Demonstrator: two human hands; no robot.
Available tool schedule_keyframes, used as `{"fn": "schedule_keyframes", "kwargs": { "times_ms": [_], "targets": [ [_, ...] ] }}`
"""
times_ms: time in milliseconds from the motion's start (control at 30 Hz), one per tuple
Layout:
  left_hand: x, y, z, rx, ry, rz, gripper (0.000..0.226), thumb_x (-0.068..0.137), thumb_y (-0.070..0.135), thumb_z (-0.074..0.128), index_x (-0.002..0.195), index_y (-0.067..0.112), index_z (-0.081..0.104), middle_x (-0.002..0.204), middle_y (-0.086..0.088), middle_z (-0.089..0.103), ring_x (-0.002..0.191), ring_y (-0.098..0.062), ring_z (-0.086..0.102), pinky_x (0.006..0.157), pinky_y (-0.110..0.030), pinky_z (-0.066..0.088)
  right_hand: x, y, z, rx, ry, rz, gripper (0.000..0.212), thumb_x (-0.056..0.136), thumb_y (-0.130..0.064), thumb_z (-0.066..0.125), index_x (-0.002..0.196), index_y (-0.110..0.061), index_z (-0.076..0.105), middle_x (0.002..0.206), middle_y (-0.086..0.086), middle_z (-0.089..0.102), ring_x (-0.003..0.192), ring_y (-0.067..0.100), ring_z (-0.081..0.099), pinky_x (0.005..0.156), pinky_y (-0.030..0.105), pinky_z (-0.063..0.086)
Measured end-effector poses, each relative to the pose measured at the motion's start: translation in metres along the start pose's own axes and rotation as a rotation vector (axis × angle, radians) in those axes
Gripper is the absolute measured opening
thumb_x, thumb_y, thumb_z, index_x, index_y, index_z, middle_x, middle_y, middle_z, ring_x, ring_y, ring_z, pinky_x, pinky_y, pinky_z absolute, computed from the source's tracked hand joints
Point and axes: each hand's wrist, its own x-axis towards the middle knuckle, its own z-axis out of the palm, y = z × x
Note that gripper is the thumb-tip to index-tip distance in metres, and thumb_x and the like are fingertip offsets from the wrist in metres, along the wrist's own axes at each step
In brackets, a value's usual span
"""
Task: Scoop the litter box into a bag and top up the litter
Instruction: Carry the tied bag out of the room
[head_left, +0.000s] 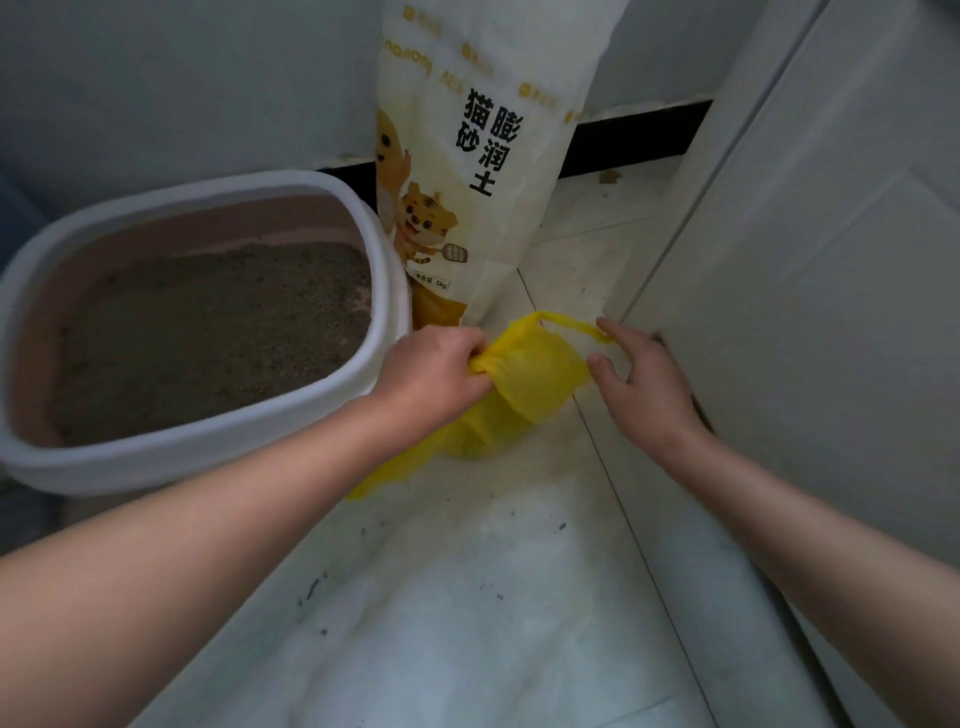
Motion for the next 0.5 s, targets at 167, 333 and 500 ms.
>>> {"fn": "schedule_keyframes", "kwargs": {
  "times_ms": [167,333,500],
  "targets": [
    [-0.029,0.014,-0.069,-0.096,0.0,-0.279,0.017,0.078,0.037,0.066,0.089,0.025,0.071,0.083,0.001,0.07,0.085,-0.028,0.065,0.07,-0.04,0.053,-0.03,-0.046,-0.021,0.244,-0.078,0.147,0.049,0.098,-0.023,0.057,0.146,-0.02,0.047,0.147,-0.001,0.05,0.132,0.015,0.05,0.111,0.038,0.041],
    [-0.054,0.058,-0.167,-0.131,0.003,-0.492,0.019,0.075,0.033,0.069,0.09,0.022,0.071,0.086,-0.003,0.071,0.091,-0.032,0.065,0.073,-0.038,0.053,-0.068,-0.14,-0.083,0.292,-0.218,0.109,0.052,0.094,-0.027,0.062,0.144,-0.021,0.049,0.145,-0.003,0.053,0.13,0.011,0.051,0.107,0.037,0.045],
    [-0.077,0.122,-0.289,-0.111,0.054,-0.615,0.02,0.075,0.036,0.067,0.093,0.028,0.071,0.093,-0.002,0.073,0.098,-0.033,0.065,0.078,-0.037,0.051,-0.093,-0.25,-0.172,0.317,-0.343,0.066,0.058,0.089,-0.039,0.065,0.144,-0.027,0.049,0.143,-0.011,0.053,0.129,0.007,0.05,0.105,0.037,0.046]
  ]
}}
